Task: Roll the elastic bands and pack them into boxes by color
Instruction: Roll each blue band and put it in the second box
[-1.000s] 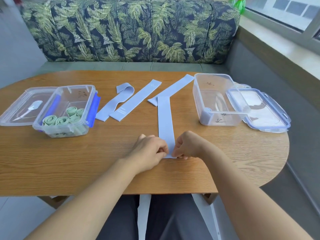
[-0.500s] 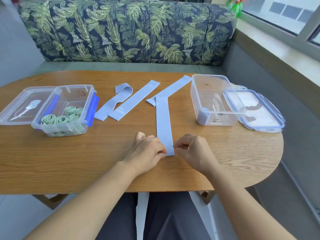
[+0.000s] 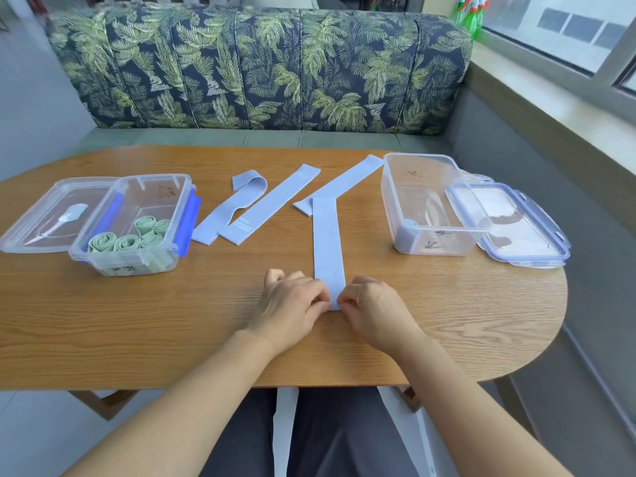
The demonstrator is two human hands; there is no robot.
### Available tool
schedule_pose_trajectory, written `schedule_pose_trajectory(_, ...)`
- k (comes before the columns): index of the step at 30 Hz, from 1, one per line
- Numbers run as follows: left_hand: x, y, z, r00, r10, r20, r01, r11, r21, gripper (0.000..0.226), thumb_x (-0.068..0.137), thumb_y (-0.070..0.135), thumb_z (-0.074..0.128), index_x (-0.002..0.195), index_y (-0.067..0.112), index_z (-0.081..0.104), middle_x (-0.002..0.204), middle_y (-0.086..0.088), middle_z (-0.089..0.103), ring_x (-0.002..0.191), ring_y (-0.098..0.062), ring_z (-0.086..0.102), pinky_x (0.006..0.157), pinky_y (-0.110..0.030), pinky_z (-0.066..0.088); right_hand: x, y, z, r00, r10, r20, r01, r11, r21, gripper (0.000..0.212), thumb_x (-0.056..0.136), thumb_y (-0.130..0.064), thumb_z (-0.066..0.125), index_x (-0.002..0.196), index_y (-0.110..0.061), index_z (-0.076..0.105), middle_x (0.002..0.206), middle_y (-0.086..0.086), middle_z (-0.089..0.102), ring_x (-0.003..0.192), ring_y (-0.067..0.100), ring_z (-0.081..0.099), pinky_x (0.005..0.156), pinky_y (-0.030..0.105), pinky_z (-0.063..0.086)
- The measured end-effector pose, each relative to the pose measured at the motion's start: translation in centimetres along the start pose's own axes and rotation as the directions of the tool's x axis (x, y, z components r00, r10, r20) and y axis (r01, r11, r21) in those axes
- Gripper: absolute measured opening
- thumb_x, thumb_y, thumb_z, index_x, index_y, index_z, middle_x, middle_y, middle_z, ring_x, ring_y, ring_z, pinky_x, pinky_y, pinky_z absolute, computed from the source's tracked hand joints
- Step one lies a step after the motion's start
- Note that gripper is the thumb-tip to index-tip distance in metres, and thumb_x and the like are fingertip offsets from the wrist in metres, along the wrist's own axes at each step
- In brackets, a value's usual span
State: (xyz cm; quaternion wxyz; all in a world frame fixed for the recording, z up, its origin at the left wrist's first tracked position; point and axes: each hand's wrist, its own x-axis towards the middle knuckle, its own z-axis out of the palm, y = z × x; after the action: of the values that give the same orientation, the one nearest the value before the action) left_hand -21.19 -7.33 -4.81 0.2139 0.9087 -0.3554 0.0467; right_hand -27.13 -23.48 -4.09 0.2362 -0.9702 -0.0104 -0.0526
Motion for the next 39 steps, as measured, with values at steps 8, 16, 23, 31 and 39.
schedule_pose_trajectory(8, 0.9, 0.1, -0.3, 0.996, 0.051, 0.074, -0.060, 0.988, 0.139, 0.025, 0.101, 0.033, 0.043, 0.095, 0.025, 0.066, 0.096, 0.011, 0.057, 0.096, -0.012, 0.046, 0.090, -0.035, 0.023, 1.5, 0.2, -1.2, 0.978, 0.162, 0.133, -0.183, 0.969, 0.164, 0.016, 0.083, -0.006, 0.060, 0.076, -0.015, 0.070, 0.067, -0.014, 0.056, 0.072, 0.012, 0.054, 0.069, 0.029, 0.049)
schedule_pose_trajectory(16, 0.8, -0.6, -1.0, 0.984, 0.096, 0.150, -0.109, 0.991, 0.083, 0.017, 0.098, 0.032, 0.052, 0.104, 0.025, 0.066, 0.100, 0.011, 0.061, 0.098, -0.010, 0.049, 0.091, -0.031, 0.022, 2.7, 0.4, -2.1, 0.931, 0.232, 0.282, -0.289, 0.940, 0.180, 0.026, 0.081, -0.006, 0.063, 0.061, -0.022, 0.060, 0.061, -0.014, 0.052, 0.056, 0.001, 0.046, 0.050, 0.011, 0.034)
schedule_pose_trajectory(23, 0.7, -0.5, -0.9, 0.981, 0.092, 0.173, -0.098, 0.995, 0.028, 0.022, 0.100, 0.032, 0.048, 0.107, 0.029, 0.069, 0.103, 0.012, 0.064, 0.100, -0.006, 0.049, 0.088, -0.028, 0.018, 1.5, 0.5, -2.3, 0.942, 0.221, 0.254, -0.272, 0.944, 0.189, 0.007, 0.083, -0.014, 0.066, 0.084, -0.017, 0.072, 0.074, -0.009, 0.062, 0.068, 0.005, 0.055, 0.060, 0.016, 0.044)
schedule_pose_trajectory(31, 0.9, -0.6, -1.0, 0.980, 0.075, 0.185, -0.081, 0.996, 0.025, 0.022, 0.099, 0.035, 0.050, 0.106, 0.030, 0.071, 0.098, 0.012, 0.065, 0.096, -0.009, 0.049, 0.089, -0.030, 0.020, 0.8, 0.4, -1.4, 0.989, 0.060, 0.138, -0.064, 0.998, 0.027, 0.011, 0.086, -0.014, 0.065, 0.094, -0.015, 0.073, 0.090, -0.005, 0.057, 0.086, 0.016, 0.057, 0.078, 0.031, 0.049)
schedule_pose_trajectory(39, 0.7, -0.3, 0.2, 0.999, -0.028, 0.046, 0.032, 0.995, -0.093, 0.020, 0.098, 0.032, 0.052, 0.104, 0.033, 0.071, 0.106, 0.020, 0.059, 0.108, -0.002, 0.043, 0.089, -0.027, 0.018, 0.7, 0.4, -1.3, 0.991, 0.033, 0.130, -0.033, 0.999, -0.002, 0.013, 0.088, -0.015, 0.062, 0.096, -0.015, 0.072, 0.088, -0.004, 0.054, 0.084, 0.019, 0.056, 0.076, 0.033, 0.049)
